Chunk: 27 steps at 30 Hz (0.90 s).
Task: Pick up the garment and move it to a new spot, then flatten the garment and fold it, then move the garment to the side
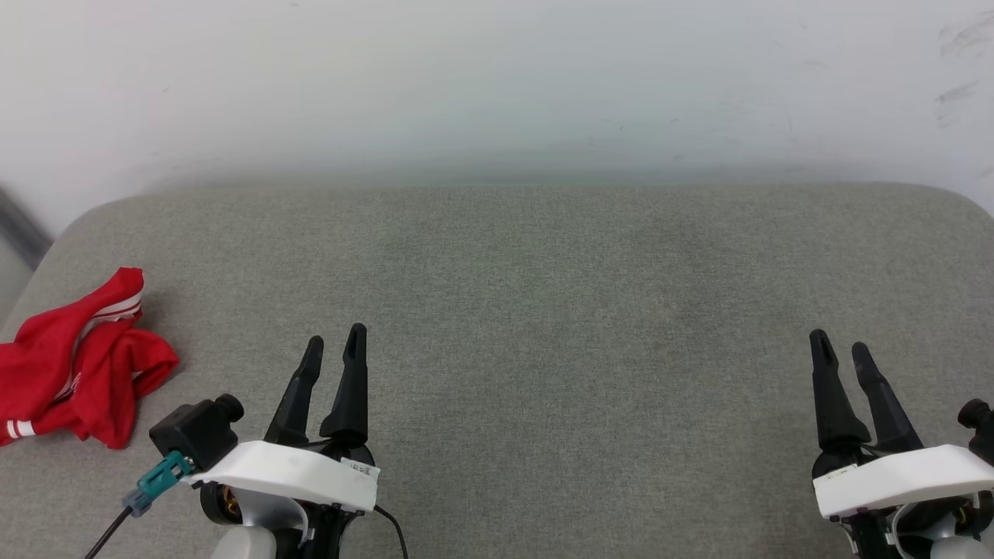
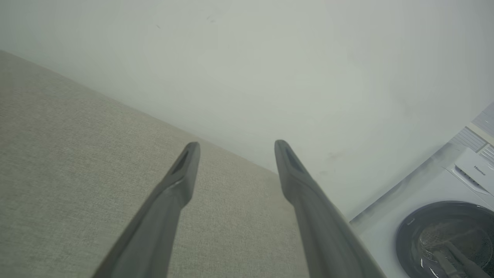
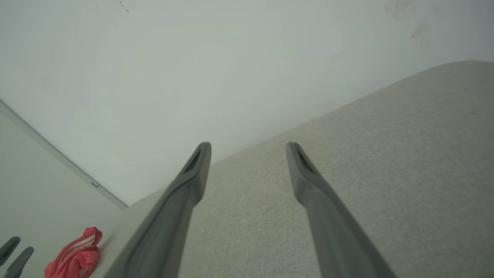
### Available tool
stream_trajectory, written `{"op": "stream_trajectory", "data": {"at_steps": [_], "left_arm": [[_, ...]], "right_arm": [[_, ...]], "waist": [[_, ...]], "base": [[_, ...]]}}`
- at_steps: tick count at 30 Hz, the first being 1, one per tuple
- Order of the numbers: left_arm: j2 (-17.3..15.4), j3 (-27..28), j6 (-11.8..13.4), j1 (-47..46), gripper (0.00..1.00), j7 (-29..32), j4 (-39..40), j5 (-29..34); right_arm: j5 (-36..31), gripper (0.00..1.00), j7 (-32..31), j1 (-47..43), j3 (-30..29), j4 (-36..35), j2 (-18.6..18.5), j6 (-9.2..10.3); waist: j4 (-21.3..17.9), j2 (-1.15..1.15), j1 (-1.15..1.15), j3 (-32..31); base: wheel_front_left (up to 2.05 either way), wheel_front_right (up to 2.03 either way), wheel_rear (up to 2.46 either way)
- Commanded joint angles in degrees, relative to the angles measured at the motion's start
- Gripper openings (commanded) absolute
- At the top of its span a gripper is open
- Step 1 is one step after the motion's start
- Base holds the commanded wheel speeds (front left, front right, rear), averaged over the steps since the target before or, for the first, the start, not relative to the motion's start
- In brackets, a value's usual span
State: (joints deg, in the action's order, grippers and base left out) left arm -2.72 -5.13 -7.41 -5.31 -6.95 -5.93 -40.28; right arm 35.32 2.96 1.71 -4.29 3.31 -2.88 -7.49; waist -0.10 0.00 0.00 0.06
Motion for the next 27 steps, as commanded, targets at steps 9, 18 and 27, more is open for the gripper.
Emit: {"op": "stream_trajectory", "data": {"at_steps": [9,18,27], "left_arm": [[-0.18,-0.77,0.02,-0.91,1.00,-1.92,1.42,8.40],[-0.19,-1.30,0.42,-0.69,1.00,-3.15,1.13,15.96],[-0.19,-1.18,1.86,-0.48,1.00,-4.51,0.76,21.61]], "right_arm": [[-7.81,1.00,-0.78,-0.25,-0.07,-2.62,-0.04,0.00],[-12.89,1.00,-1.36,-0.90,-0.31,-3.64,-0.03,0.00],[-17.39,1.00,-1.54,-1.68,-0.98,-4.78,-0.02,0.00]], "waist": [[-0.05,0.00,0.00,0.20],[0.03,0.00,0.00,0.31],[0.24,0.00,0.00,0.25]], "base": [[0.00,0.00,0.00],[0.00,0.00,0.00],[0.00,0.00,0.00]]}}
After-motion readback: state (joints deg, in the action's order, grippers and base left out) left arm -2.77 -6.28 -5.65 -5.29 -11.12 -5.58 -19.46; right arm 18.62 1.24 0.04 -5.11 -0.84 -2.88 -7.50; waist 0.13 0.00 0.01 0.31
